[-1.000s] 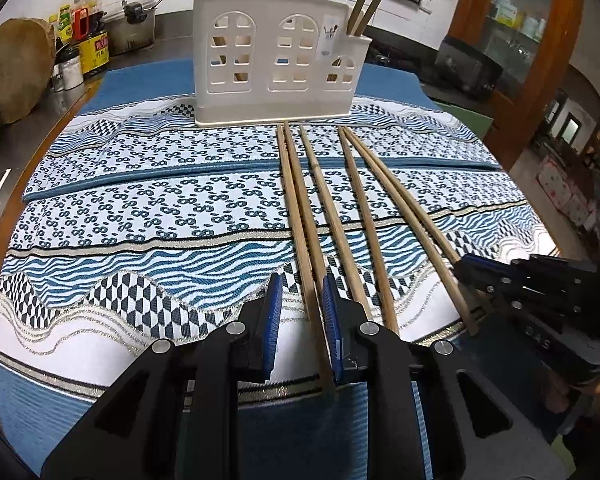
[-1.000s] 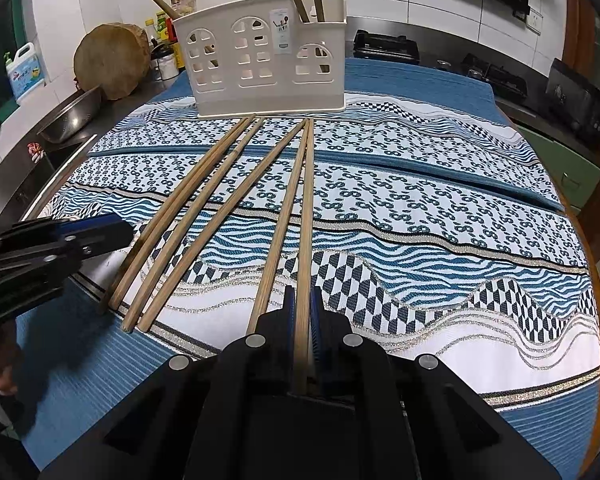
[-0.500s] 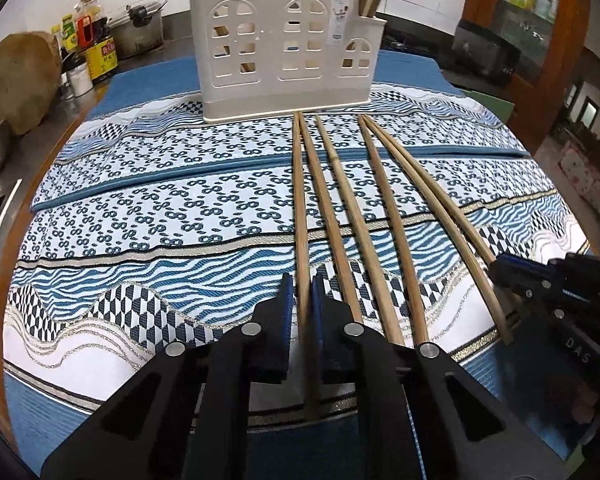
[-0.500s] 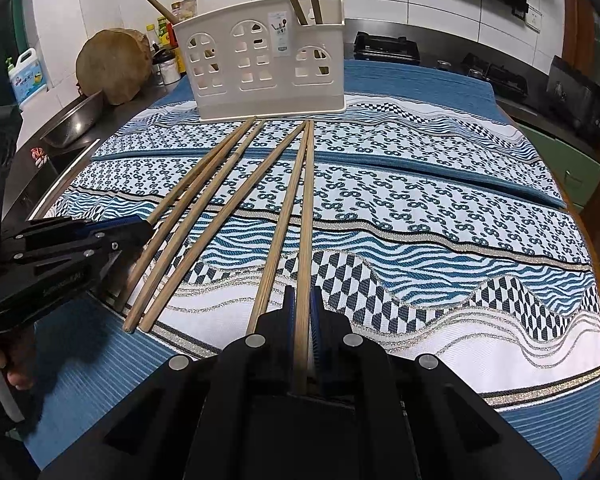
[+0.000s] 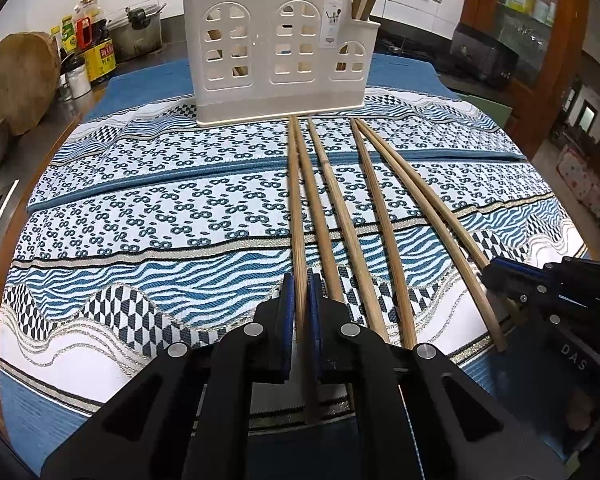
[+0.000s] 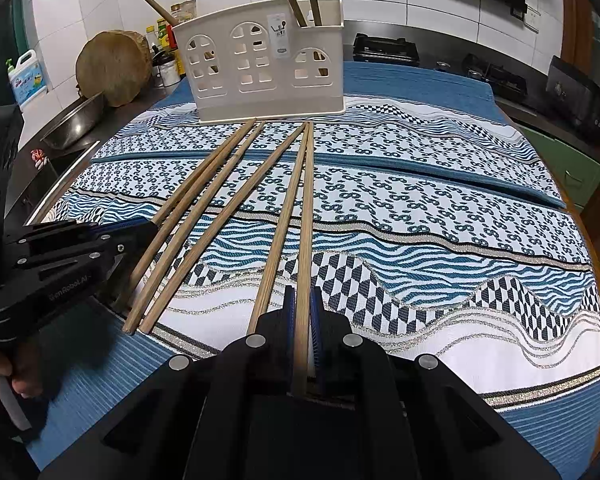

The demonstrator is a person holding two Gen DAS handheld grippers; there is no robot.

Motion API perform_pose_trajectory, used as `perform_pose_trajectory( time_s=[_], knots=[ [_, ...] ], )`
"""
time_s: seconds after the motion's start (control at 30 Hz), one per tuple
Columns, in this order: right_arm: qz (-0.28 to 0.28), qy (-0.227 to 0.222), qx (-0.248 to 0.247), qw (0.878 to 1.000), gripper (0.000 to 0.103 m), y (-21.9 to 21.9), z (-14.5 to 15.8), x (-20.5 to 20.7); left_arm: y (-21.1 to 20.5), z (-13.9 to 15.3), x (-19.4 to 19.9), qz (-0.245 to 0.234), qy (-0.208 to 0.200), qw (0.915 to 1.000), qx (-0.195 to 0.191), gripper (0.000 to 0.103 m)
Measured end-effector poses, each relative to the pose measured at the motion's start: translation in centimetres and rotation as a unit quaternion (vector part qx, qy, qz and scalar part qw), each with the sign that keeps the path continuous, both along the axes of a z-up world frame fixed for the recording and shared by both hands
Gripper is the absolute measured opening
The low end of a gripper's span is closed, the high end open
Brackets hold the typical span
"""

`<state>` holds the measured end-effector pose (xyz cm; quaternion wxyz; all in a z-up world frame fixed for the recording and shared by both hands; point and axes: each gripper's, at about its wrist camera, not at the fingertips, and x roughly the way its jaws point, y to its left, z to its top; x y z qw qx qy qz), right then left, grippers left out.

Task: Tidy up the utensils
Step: 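Close the right tool on a chopstick while the left tool grasps another chopstick, then carry the right tool's chopstick into the holder while the left tool inserts its own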

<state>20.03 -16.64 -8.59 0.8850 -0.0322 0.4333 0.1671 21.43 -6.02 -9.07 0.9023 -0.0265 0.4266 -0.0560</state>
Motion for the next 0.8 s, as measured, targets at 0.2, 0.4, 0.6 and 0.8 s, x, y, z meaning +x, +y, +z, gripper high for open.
perform_pose_trajectory(
  time_s=[0.2, 0.4, 0.6, 0.8],
  knots=[
    [-0.007, -0.037, 0.014, 0.999, 0.007, -1.3, 3.4, -0.8, 1.5, 2.5, -0.9, -0.006, -0.034, 0.9993, -0.014, 0.006],
    [-0.003, -0.085, 0.028, 0.996, 0.007, -2.0, 8.5, -0.6, 2.5, 6.0, -1.5, -0.009, -0.083, 0.9962, -0.025, 0.005],
    [0.009, -0.110, 0.027, 0.994, 0.007, -1.6, 12.5, 1.1, 3.5, 8.4, -1.2, -0.013, -0.111, 0.9929, -0.039, 0.005],
    [0.022, -0.121, 0.014, 0.992, 0.007, -0.9, 15.6, 3.5, 4.6, 9.8, -0.5, -0.013, -0.117, 0.9918, -0.049, 0.005]
  ],
)
